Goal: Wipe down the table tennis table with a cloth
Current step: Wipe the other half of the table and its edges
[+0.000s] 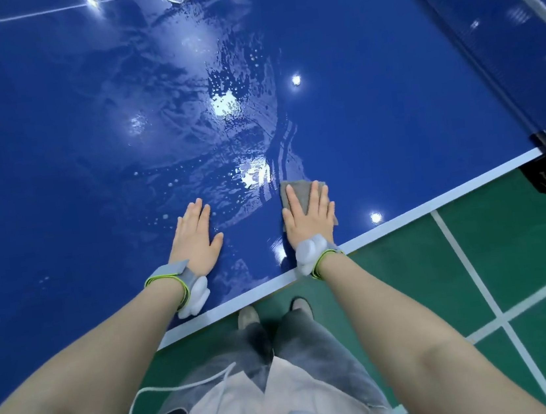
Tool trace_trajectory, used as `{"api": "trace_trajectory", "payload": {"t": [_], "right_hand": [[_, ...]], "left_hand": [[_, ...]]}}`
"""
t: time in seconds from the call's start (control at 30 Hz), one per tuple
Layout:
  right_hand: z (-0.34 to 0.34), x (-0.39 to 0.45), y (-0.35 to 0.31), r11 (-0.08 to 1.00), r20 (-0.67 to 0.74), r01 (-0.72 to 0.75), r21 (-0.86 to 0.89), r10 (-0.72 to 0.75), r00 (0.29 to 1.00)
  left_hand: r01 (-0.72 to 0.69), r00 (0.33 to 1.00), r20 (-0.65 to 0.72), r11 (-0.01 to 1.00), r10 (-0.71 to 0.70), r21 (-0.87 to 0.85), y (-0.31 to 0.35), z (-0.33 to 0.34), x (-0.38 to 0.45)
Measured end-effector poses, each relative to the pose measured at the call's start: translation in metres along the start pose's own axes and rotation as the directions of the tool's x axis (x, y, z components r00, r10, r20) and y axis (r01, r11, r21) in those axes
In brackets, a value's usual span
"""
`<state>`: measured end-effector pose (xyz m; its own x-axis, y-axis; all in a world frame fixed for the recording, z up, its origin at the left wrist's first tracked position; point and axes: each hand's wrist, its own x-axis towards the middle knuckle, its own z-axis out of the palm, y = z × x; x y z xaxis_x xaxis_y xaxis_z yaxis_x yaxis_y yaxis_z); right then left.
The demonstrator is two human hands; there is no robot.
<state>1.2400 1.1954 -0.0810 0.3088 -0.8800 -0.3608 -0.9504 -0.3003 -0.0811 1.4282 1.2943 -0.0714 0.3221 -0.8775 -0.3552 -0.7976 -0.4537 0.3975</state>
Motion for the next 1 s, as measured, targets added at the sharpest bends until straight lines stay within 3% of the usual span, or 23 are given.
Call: {"api": "trace_trajectory", "payload": {"t": [0.13,0.2,0.27,0.4,0.57,0.7,0.77,0.87,1.0], "right_hand": [[0.003,-0.007,-0.045,0.987,0.004,0.162,-0.022,-0.161,0.987],[0.008,-0.011,-0.06,0.973,-0.059,0.229,-0.019,-0.229,0.972],[0.007,-0.011,-0.061,0.963,0.032,0.267,0.012,-0.268,0.963],[0.003,0.008,-0.033,0.904,0.065,0.427,-0.014,-0.425,0.903],[-0.01,0.033,0.005,0.987,-0.025,0.162,-0.008,-0.162,0.986],[-0.019,0.043,0.004,1.0,-0.033,0.004,0.018,-0.004,0.999],[-0.02,0.045,-0.011,0.999,-0.017,-0.008,0.031,0.008,1.0],[-0.016,0.04,-0.043,0.986,0.019,0.164,-0.016,-0.163,0.986],[-0.012,0.037,-0.067,0.895,0.063,0.441,-0.068,-0.437,0.897]], "left_hand": [[0.024,0.999,-0.028,0.999,-0.025,-0.025,0.003,0.003,0.0],[0.018,0.999,-0.044,0.999,-0.019,-0.035,0.003,0.004,0.001],[0.007,0.998,-0.058,0.999,-0.009,-0.033,0.002,0.004,0.0],[0.003,0.997,-0.08,0.999,-0.005,-0.032,-0.002,0.002,0.0],[0.009,0.996,-0.092,1.0,-0.01,-0.002,-0.001,0.002,0.0],[0.033,0.994,-0.103,0.999,-0.035,-0.024,0.003,-0.002,0.005],[0.047,0.994,-0.1,0.998,-0.05,-0.03,0.003,-0.005,0.01],[0.059,0.992,-0.107,0.997,-0.063,-0.042,0.005,-0.007,0.015],[0.07,0.992,-0.106,0.996,-0.075,-0.046,0.006,-0.01,0.023]]}}
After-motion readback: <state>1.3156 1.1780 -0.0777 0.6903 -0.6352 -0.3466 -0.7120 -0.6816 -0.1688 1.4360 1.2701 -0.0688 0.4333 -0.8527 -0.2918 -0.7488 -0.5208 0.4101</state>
